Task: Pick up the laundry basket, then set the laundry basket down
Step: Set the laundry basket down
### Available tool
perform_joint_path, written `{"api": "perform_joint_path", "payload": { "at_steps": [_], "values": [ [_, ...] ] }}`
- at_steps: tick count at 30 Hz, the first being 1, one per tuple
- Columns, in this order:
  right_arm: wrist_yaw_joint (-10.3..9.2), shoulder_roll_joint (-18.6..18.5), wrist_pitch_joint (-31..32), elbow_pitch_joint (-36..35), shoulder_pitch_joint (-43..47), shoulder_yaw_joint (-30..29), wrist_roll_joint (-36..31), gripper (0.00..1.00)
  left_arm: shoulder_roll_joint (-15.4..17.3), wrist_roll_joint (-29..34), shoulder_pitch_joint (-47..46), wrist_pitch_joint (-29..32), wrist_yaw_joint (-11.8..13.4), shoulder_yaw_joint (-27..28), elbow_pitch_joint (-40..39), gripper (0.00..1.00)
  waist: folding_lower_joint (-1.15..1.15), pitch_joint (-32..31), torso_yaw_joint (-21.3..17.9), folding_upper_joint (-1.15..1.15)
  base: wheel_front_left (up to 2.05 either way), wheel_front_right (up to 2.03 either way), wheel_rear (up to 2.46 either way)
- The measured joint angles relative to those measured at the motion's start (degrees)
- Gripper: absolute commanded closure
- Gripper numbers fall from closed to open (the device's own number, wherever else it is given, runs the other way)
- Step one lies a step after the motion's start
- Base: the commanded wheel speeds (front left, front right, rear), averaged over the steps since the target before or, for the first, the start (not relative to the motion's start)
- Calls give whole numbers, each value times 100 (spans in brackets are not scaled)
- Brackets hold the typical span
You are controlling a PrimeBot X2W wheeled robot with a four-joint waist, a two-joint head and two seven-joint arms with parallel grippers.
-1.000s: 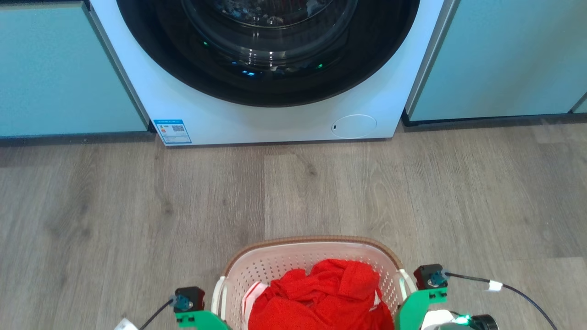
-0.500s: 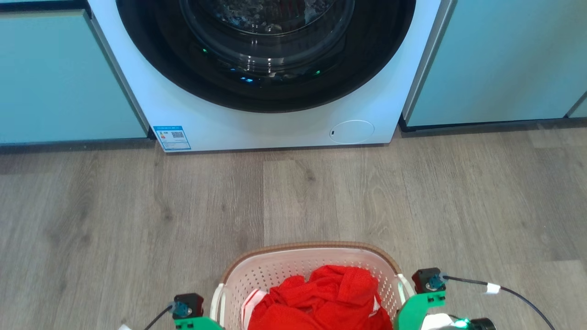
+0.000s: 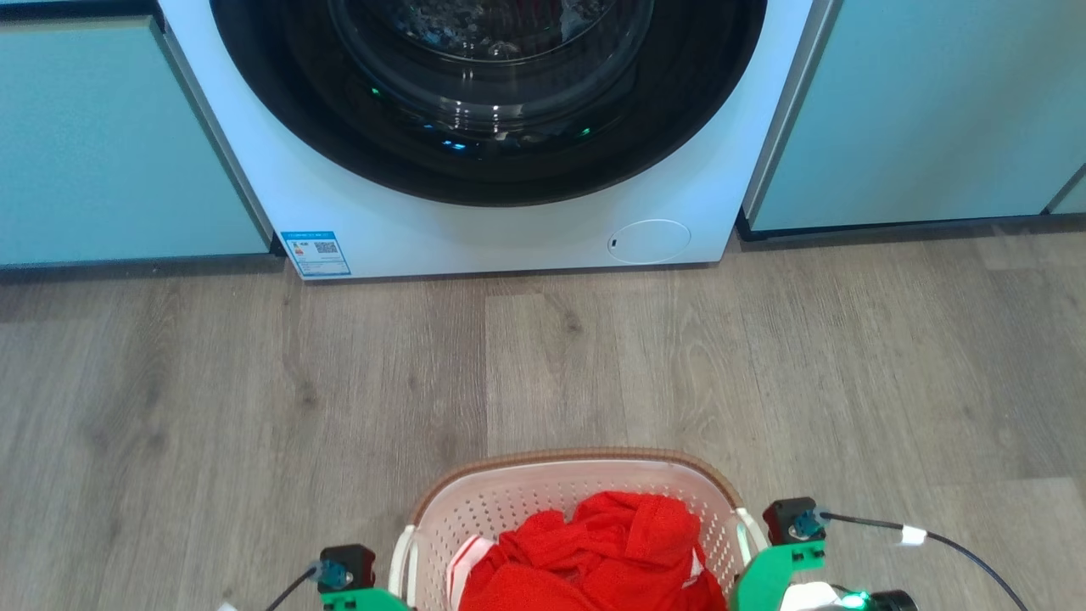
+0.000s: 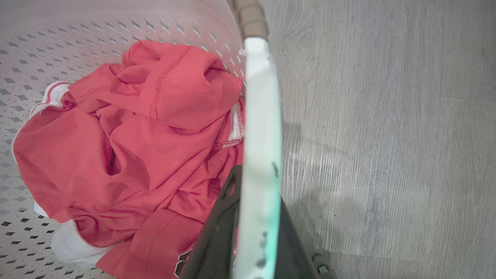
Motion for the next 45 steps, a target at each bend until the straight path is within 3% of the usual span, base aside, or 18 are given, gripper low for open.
{"api": "perform_joint_path", "payload": {
  "at_steps": [11, 19, 34, 45],
  "values": [
    [0, 4, -44, 68, -162, 104, 101, 100, -1, 0, -31, -94, -7, -113, 11, 100, 0, 156, 19, 0, 0, 0, 0],
    [0, 9, -187, 171, -769, 143, 100, 100, -1, -118, -530, -220, 14, -94, -1, 100, 0, 649, 41, 0, 0, 0, 0],
    [0, -22, -545, 314, -2543, -96, 21, 100, 1, -11, -2393, -421, 144, 12, 1, 100, 2, 2354, 97, 0, 0, 0, 0],
    [0, -204, -653, 319, -3404, -803, -738, 100, -7, 159, -3359, -471, 259, 67, -199, 100, 2, 3710, 247, -1, 0, 0, 0]
  ]
}}
